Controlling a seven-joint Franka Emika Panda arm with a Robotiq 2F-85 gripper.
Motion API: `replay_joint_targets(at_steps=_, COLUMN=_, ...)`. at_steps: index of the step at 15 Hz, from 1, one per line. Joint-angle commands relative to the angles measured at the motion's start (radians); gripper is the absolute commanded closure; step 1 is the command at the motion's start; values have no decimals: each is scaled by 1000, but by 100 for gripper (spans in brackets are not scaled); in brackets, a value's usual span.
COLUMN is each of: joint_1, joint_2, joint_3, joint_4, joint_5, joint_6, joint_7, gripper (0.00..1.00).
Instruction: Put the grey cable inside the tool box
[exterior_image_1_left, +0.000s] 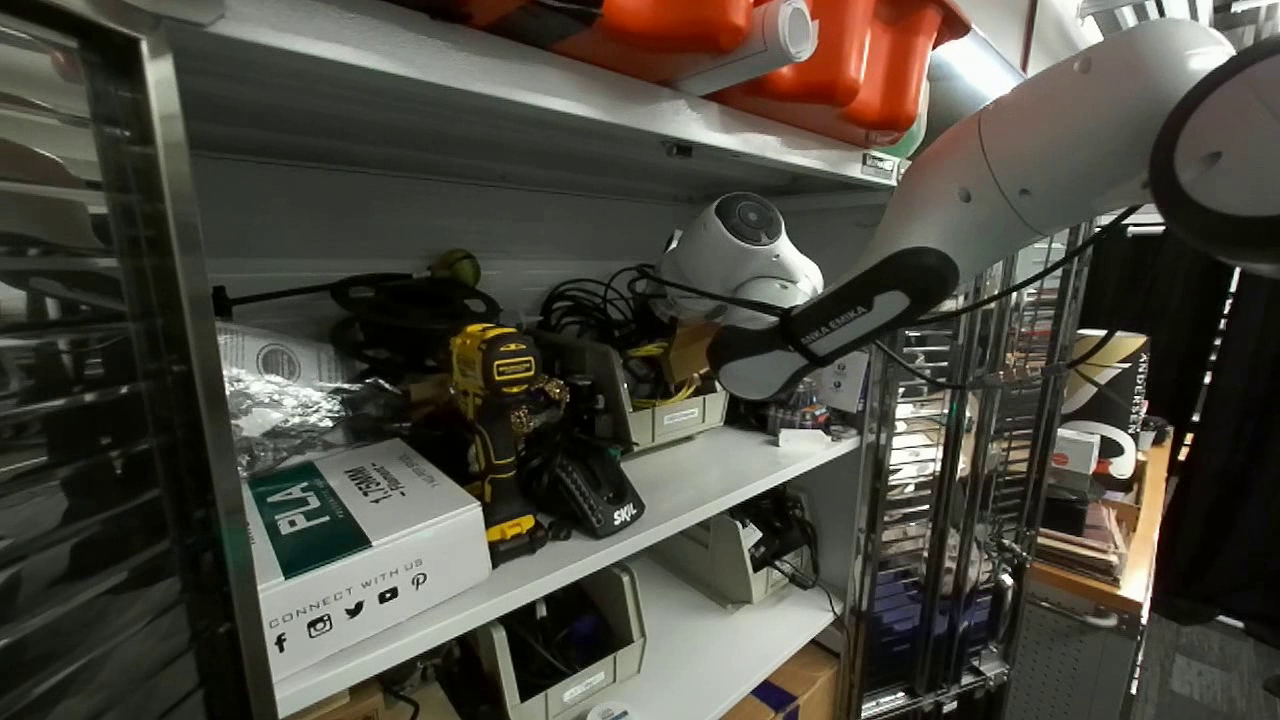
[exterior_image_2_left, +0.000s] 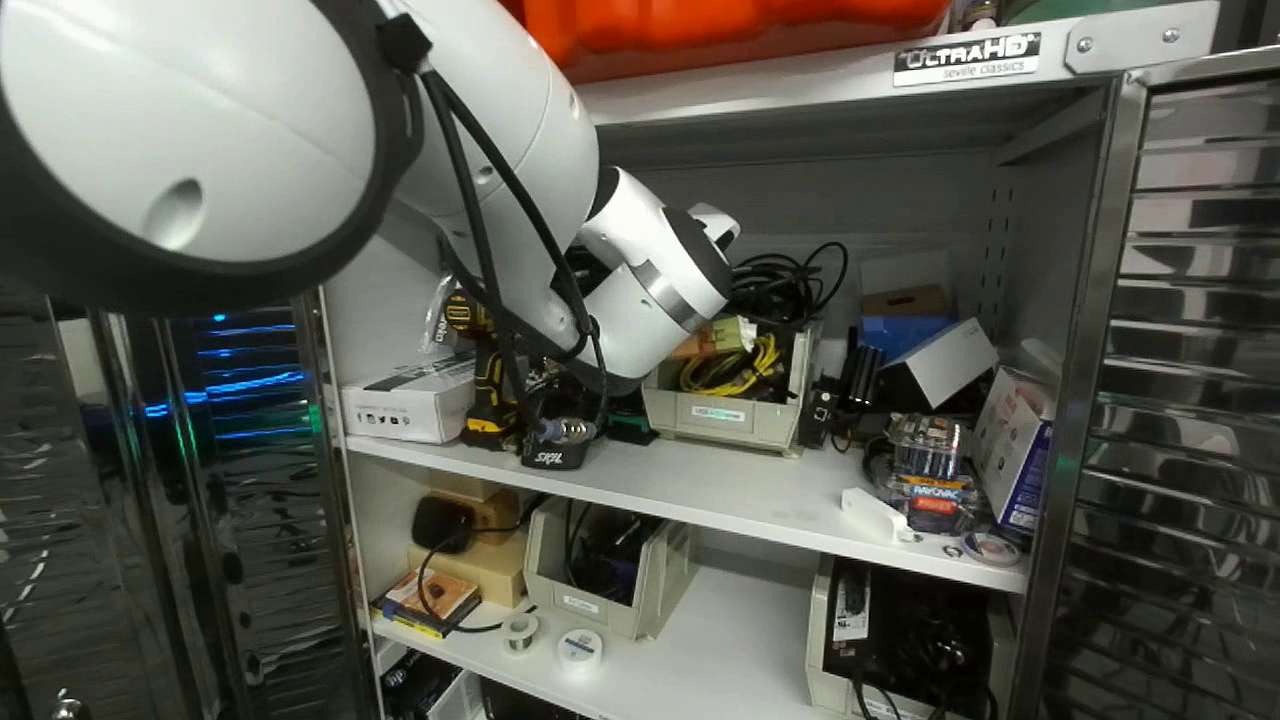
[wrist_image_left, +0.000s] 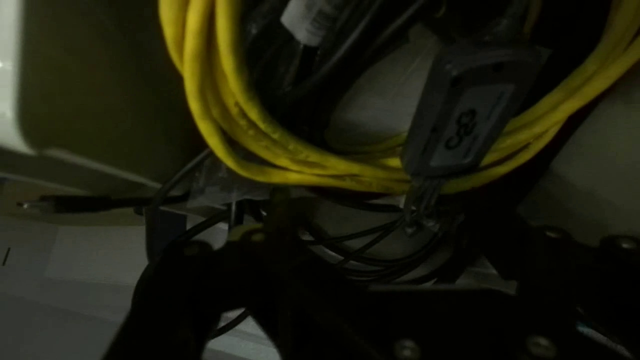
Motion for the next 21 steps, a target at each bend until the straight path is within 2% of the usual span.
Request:
replay_joint_targets(at_steps=1, joint_1=-54, joint_2=-41, joint_3=88, joint_4=-38, joint_5=69, joint_6=-45, joint_7=-91, gripper=0)
replay_joint_targets(at_steps=6, joint_1=-91, joint_2=-121, joint_3=126, joint_4=-131, joint_5=82, joint_6=-57, joint_7=-65, gripper=0)
replay_joint_targets(at_steps=10, joint_1=-108, joint_2=-230, joint_3=137, joint_4=-270, joint_5=79, joint_6=-45, joint_7=-33, gripper=0)
replay_joint_targets(at_steps=16, joint_1=-83, joint_2=-444, joint_3=68, joint_4=-509, joint_5=-11, joint_6=-27, joint_7=131, gripper=0)
replay_joint_targets(at_steps=18, joint_1=-94, joint_2=-520, joint_3=70, joint_4=-598, joint_5=-22, joint_6=-38, joint_7=162, gripper=0)
replay_joint_targets(at_steps=19, joint_1=-104, joint_2=-553, joint_3=81, joint_4=-644, joint_5=6, joint_6=-46, joint_7=146, gripper=0)
replay_joint_targets(at_steps=21, joint_1=-127, joint_2=-605, joint_3=121, joint_4=-750, joint_5=177, joint_6=-62, joint_7=13, gripper=0)
